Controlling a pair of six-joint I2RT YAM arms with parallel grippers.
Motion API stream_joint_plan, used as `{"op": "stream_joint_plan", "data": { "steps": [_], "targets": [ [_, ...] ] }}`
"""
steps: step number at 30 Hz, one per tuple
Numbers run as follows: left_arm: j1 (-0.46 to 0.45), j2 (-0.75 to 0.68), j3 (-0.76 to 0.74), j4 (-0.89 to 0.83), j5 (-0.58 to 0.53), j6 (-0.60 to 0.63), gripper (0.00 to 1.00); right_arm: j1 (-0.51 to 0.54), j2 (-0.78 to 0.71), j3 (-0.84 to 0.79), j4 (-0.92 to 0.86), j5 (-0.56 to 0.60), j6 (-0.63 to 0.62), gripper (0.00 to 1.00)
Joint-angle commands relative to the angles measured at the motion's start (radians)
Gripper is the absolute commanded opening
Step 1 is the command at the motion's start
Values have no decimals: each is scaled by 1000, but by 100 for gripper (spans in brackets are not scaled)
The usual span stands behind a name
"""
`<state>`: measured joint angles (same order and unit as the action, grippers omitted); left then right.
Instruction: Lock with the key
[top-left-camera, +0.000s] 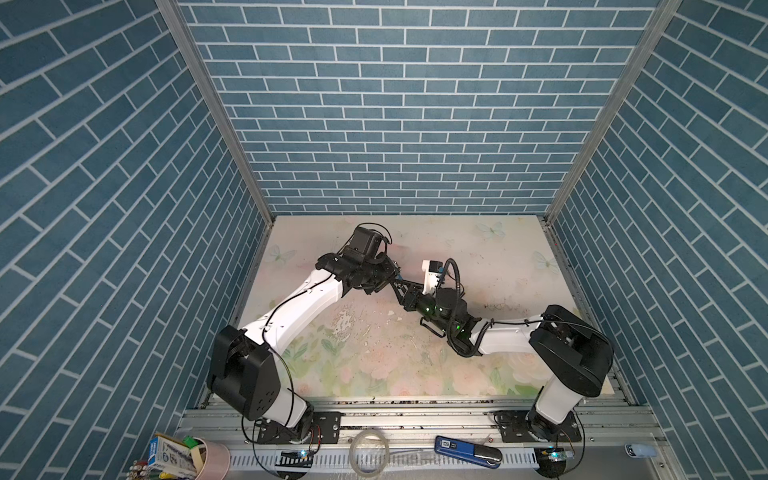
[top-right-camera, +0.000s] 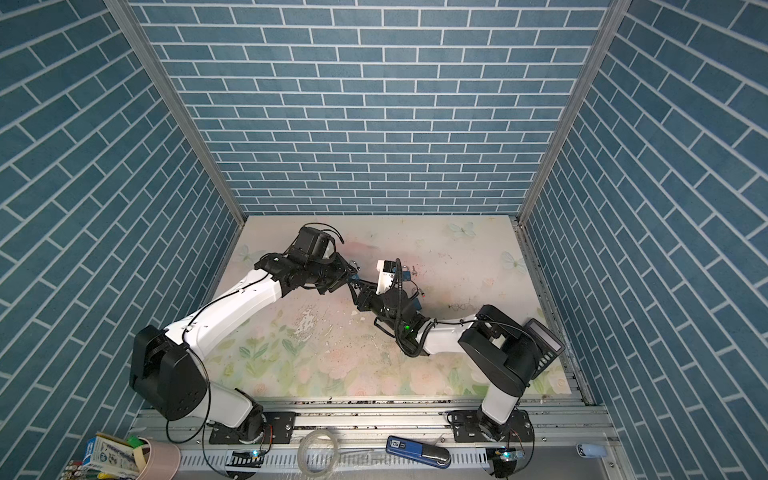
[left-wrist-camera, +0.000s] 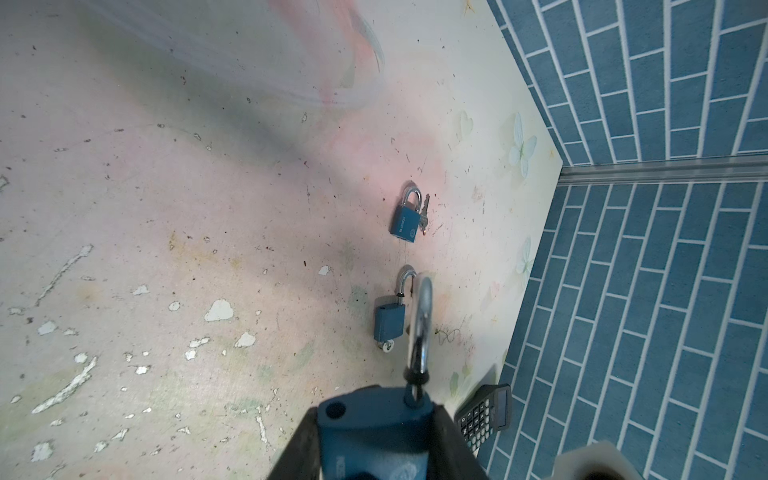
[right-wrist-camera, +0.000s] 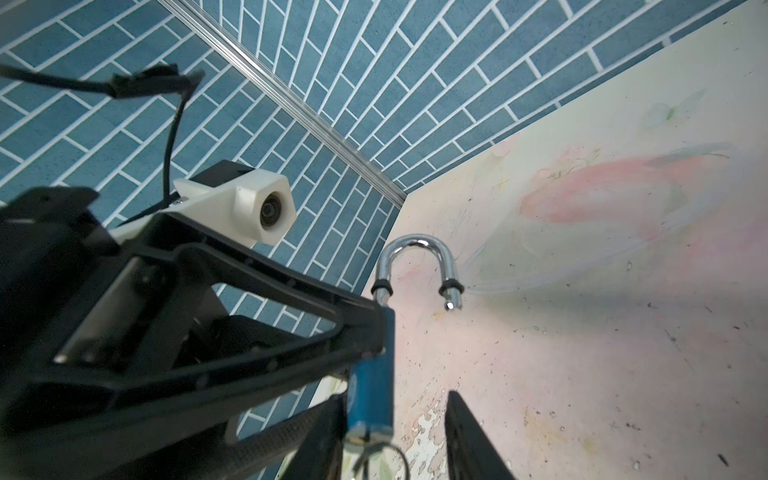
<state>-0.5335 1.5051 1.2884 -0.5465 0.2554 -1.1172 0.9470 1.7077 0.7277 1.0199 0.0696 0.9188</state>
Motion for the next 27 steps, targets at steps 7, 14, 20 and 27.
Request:
{"op": "stream_joint_plan", "data": {
  "steps": [7,14,20,27],
  "targets": [
    [-3,-30,-12,28,7,-7,15,-5,11,11,75,1,25,37],
    [-3,-25,-13,35,11,-8,15,-6,16,13,77,-1,25,34],
    [-4,-25,-16,37,12,-9,15,-9,19,16,70,-2,26,31],
    [-3,-22,-18,40,11,-12,15,-10,26,23,70,-11,29,29]
  ]
}}
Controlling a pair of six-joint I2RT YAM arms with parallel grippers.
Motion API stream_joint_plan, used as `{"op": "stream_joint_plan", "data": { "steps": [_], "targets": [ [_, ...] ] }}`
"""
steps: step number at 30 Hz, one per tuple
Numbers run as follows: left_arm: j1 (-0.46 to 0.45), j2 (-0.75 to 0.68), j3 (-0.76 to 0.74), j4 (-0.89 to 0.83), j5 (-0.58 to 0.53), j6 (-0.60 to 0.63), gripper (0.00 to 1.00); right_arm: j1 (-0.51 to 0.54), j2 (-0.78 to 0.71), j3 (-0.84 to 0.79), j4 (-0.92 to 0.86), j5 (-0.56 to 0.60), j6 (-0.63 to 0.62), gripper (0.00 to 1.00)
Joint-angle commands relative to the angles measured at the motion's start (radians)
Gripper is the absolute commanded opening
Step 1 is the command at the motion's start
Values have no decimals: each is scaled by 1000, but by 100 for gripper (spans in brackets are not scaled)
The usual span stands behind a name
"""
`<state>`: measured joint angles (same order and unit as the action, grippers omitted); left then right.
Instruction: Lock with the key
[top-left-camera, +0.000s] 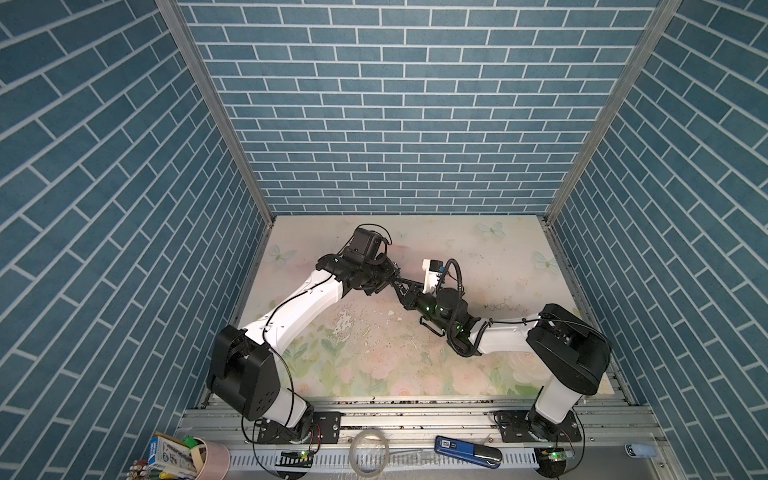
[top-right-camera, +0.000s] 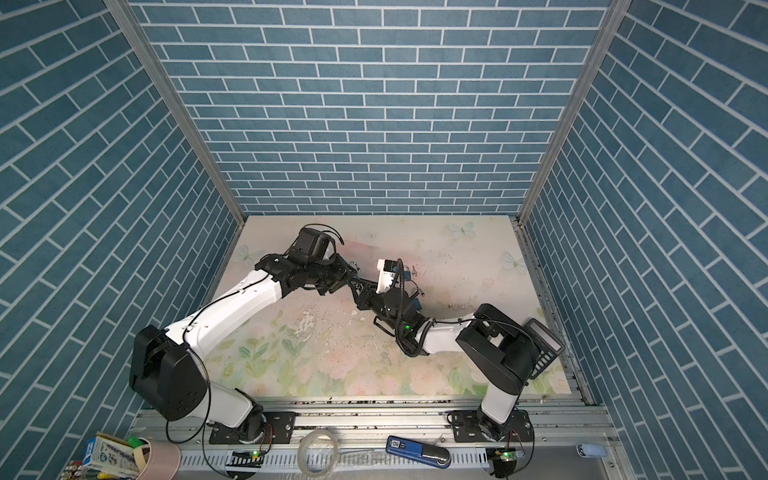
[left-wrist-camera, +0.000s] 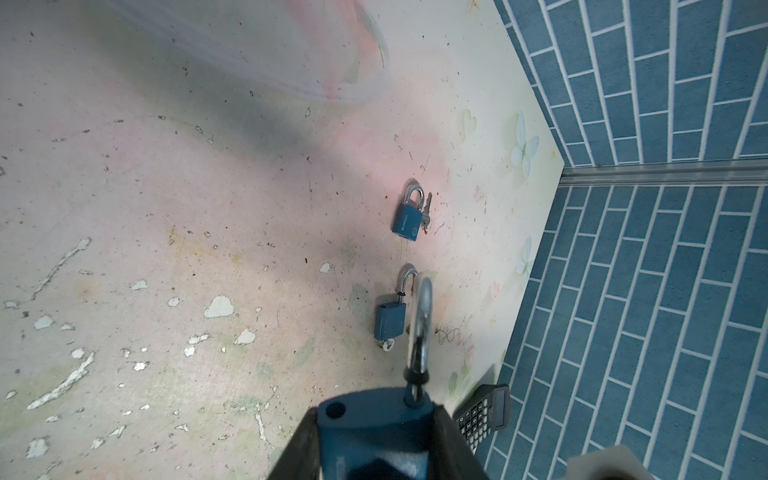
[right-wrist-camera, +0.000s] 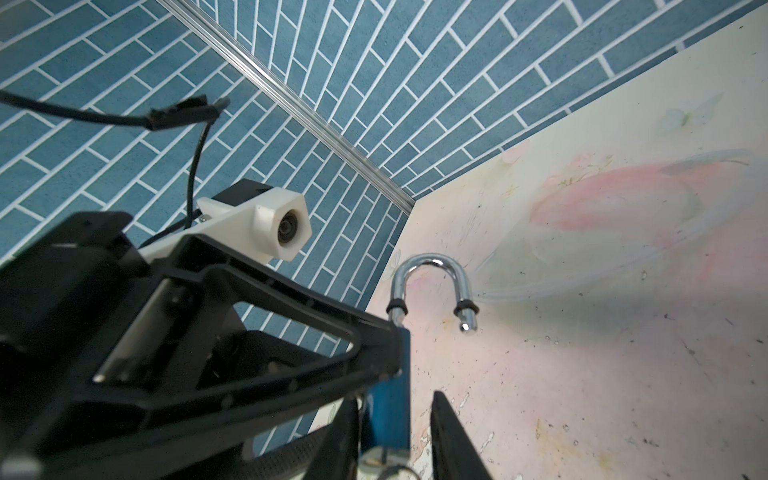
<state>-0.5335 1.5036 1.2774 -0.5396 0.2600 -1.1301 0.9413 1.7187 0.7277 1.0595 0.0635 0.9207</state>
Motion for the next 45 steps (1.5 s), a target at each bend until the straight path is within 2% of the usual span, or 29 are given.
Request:
{"op": "stream_joint_plan", "data": {
  "steps": [1,6,11,17,18,22,28,34,37,38,42,45],
  "targets": [
    [-3,-21,-6,32,7,0,15,-6,15,22,33,-5,27,28],
    [-4,-19,-9,34,8,-1,15,-6,21,27,37,-8,30,26],
    [-4,-16,-9,38,13,-2,16,-8,18,35,24,-16,29,12],
    [-3,-13,-13,44,14,-2,19,-10,21,38,25,-21,27,8],
    [-4,-13,-14,46,15,-2,21,-10,21,39,24,-19,27,0],
    [-3,-32,-31,62,7,0,45,-17,15,39,21,-30,23,0],
    [20,-75,-46,50,-7,36,61,-35,-35,26,-15,-64,-16,0],
    [61,-144,-42,16,0,142,68,-51,-114,-3,-98,-111,-58,0],
    [95,-180,-31,-24,14,223,69,-59,-173,-5,-186,-145,-82,0],
    [111,-199,-39,-17,28,254,69,-63,-203,-2,-232,-188,-94,0],
    [186,-274,-110,64,87,353,75,-80,-319,36,-447,-258,-136,0],
    [205,-307,-169,167,121,432,79,-110,-370,81,-582,-331,-160,0]
  ]
}}
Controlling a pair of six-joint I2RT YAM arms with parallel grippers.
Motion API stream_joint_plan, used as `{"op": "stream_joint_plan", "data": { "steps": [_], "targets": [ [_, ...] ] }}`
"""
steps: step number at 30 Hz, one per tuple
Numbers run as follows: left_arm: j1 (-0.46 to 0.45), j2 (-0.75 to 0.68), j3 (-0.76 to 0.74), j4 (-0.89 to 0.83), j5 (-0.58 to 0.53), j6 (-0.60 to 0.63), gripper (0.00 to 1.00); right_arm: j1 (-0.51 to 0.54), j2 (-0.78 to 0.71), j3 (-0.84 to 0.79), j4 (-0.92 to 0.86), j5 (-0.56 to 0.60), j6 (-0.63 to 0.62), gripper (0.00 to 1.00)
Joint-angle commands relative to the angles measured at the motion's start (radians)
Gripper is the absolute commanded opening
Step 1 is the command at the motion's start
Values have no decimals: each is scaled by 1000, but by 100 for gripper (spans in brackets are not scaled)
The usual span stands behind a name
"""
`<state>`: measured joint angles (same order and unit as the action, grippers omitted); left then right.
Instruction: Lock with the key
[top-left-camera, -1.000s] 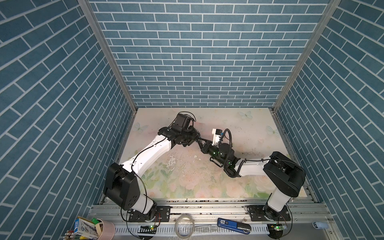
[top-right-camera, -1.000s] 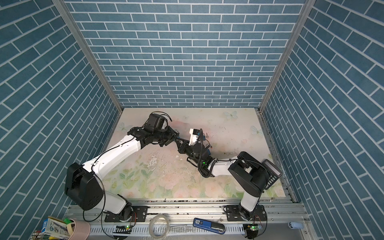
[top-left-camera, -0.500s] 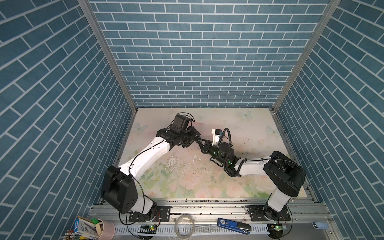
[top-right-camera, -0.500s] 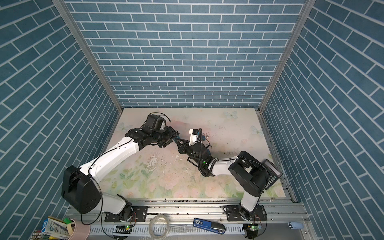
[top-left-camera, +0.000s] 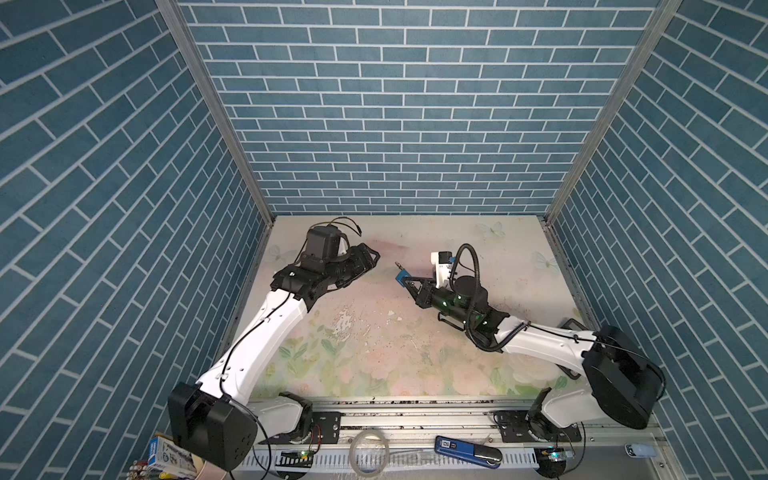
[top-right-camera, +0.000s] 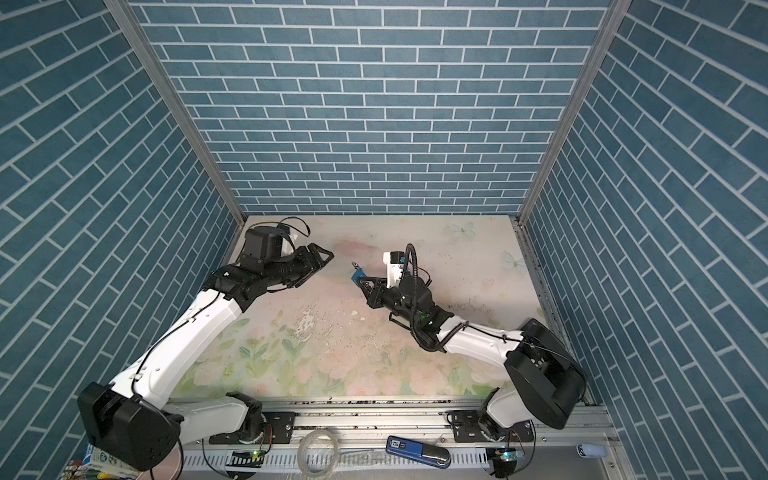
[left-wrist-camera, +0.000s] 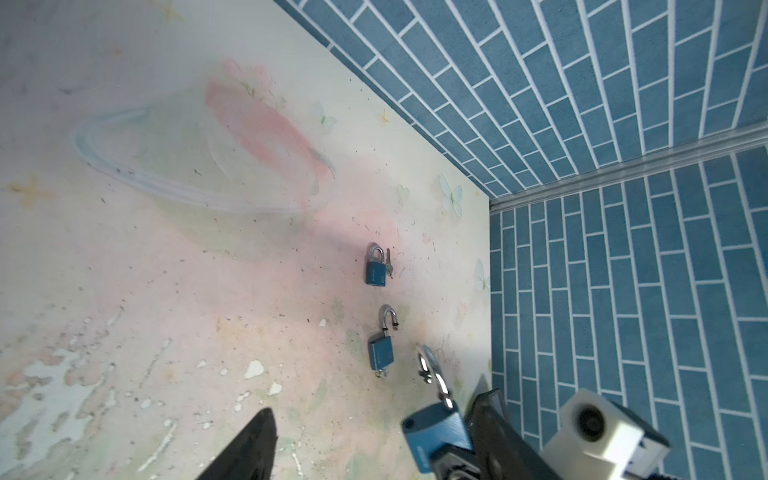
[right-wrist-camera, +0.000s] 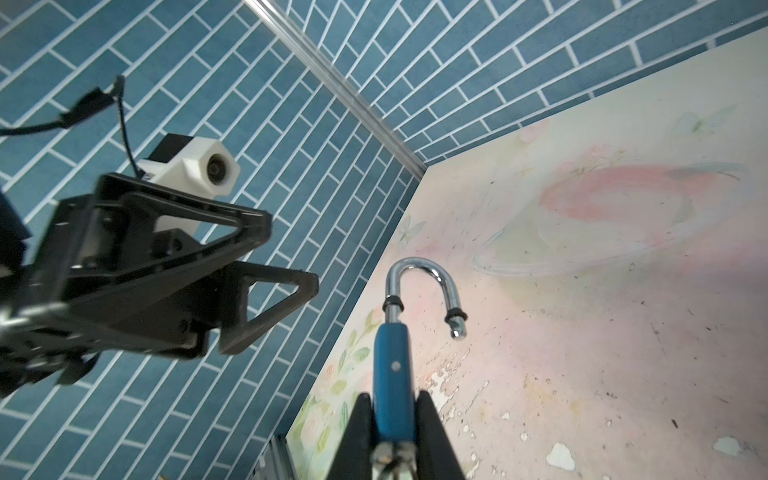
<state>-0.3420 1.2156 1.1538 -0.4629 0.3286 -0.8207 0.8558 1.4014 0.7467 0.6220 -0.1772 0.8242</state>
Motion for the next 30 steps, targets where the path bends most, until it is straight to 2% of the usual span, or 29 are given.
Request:
{"op": "stream_joint_plan", "data": {
  "steps": [1,2,4,6,9,13,19,30],
  "targets": [
    [12,-25,-66,131,67,142,82,-33,-62,77,-179,-114,-68,0],
    [12,-31,-91,179,87,153,92,-46,-69,92,-214,-136,-72,0],
    [12,-39,-140,299,141,181,100,-68,-73,112,-252,-180,-73,0],
    [13,-38,-180,403,193,194,100,-91,-73,128,-283,-210,-68,0],
    [14,-8,-197,461,215,204,99,-121,-65,145,-292,-261,-58,0],
    [14,40,-230,615,297,158,100,-142,-46,169,-288,-305,-39,0],
    [14,111,-221,738,393,140,100,-153,13,211,-273,-351,-5,0],
    [12,91,-267,804,430,136,98,-165,40,202,-178,-405,74,0]
  ]
}}
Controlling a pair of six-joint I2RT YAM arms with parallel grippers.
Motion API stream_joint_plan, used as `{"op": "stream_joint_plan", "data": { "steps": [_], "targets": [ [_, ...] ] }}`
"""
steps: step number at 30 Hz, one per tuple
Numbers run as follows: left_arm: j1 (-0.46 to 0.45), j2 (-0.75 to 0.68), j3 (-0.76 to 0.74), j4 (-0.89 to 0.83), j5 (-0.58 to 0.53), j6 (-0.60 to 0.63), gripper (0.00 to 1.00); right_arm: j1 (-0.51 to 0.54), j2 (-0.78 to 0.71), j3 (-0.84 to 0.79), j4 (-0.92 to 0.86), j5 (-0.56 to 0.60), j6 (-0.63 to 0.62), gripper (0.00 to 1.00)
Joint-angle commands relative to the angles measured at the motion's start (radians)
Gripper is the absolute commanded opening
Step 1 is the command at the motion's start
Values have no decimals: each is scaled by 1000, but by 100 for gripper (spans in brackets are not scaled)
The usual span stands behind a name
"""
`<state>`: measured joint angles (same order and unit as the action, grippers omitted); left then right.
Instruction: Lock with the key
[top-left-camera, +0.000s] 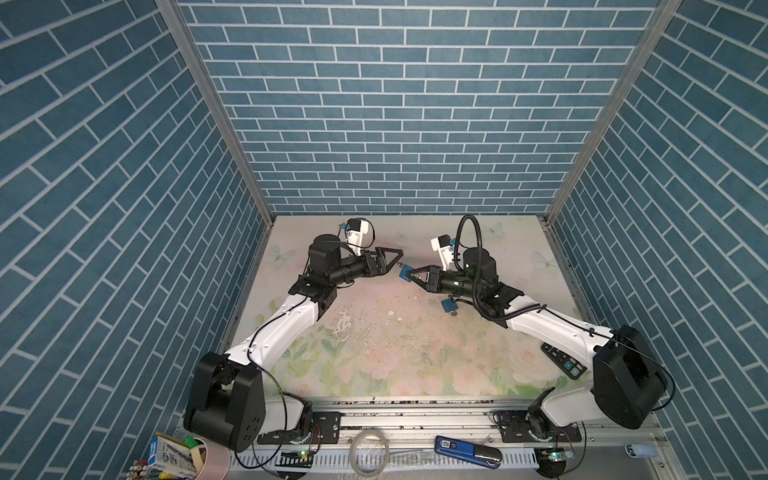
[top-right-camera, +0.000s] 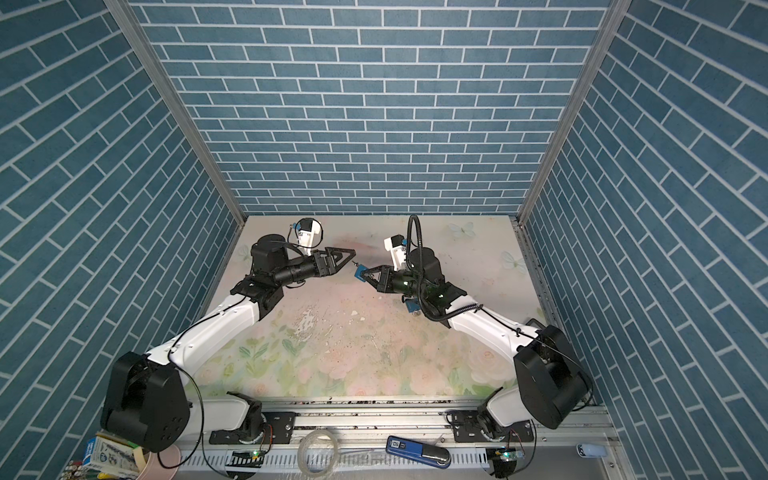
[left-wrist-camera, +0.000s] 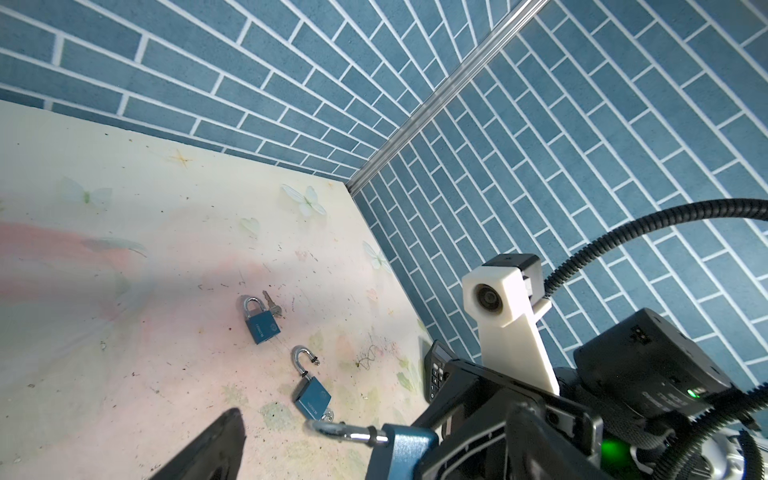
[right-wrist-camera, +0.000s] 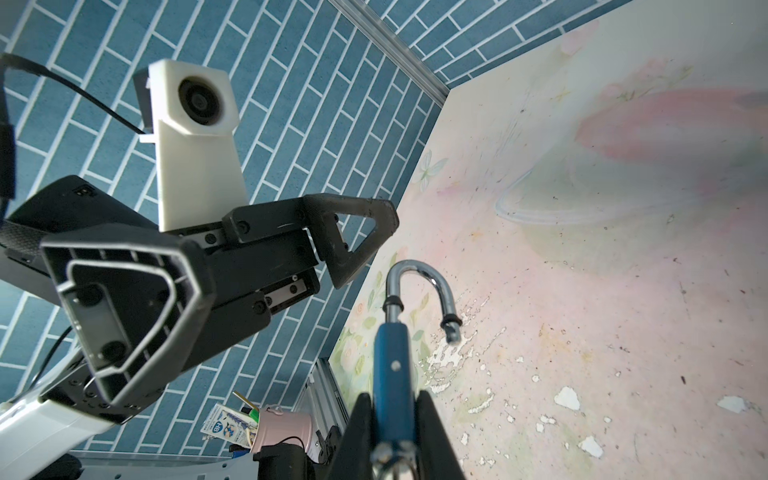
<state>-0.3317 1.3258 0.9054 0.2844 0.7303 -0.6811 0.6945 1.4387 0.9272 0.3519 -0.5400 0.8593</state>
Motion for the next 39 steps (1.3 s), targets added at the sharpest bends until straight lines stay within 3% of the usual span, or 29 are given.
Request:
{"op": "stream_joint_plan", "data": {
  "steps": [1,11,39],
  "targets": [
    [2,-19,-20,55,30,-3,98,-4,4,16,106,-49,47,0],
    [-7,-13,-62,213,50,-64,96,-7,48,13,204,-94,124,0],
    [-15,5,-121,308,40,-108,91,-21,127,-40,506,-136,326,0]
  ]
}}
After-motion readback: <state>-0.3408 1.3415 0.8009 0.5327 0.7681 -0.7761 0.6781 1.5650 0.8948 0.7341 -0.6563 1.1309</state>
